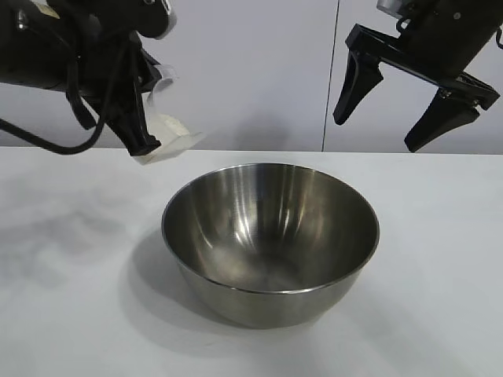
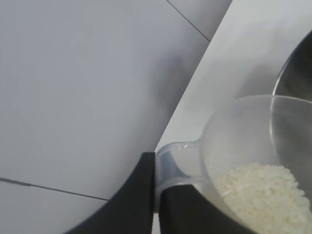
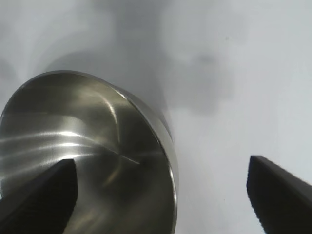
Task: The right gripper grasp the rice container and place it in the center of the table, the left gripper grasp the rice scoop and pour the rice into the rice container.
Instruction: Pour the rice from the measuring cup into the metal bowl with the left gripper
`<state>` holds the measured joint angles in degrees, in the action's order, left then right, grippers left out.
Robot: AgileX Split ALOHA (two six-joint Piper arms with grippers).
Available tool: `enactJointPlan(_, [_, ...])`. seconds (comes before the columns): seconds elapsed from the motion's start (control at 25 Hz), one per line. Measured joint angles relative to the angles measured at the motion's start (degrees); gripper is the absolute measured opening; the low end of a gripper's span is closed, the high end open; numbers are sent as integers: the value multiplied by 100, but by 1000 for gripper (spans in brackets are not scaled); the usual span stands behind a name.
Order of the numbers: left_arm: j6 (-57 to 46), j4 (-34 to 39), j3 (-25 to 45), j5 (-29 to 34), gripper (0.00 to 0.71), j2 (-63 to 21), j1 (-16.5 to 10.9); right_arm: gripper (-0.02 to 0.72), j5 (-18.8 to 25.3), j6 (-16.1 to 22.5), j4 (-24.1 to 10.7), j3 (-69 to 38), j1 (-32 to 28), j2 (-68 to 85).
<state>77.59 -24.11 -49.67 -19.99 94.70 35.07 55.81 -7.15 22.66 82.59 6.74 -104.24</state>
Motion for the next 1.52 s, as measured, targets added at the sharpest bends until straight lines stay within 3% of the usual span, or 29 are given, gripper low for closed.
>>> enactJointPlan(0.4, [1228,-56,-234,23,3,364,615,653,10,-18,-82,0,0,0])
enactJointPlan(0.6, [2095,61,-246,29,3,545,659,653,17,-18,-96,0,0,0])
enactJointPlan(1.2, [2598,3545,-246,-34,3,798,659,653,23,-18,-140,0,0,0])
enactJointPlan(1.52, [2620,4104,-327,-282,3,814,659,653,64,-130,-140,0,0,0])
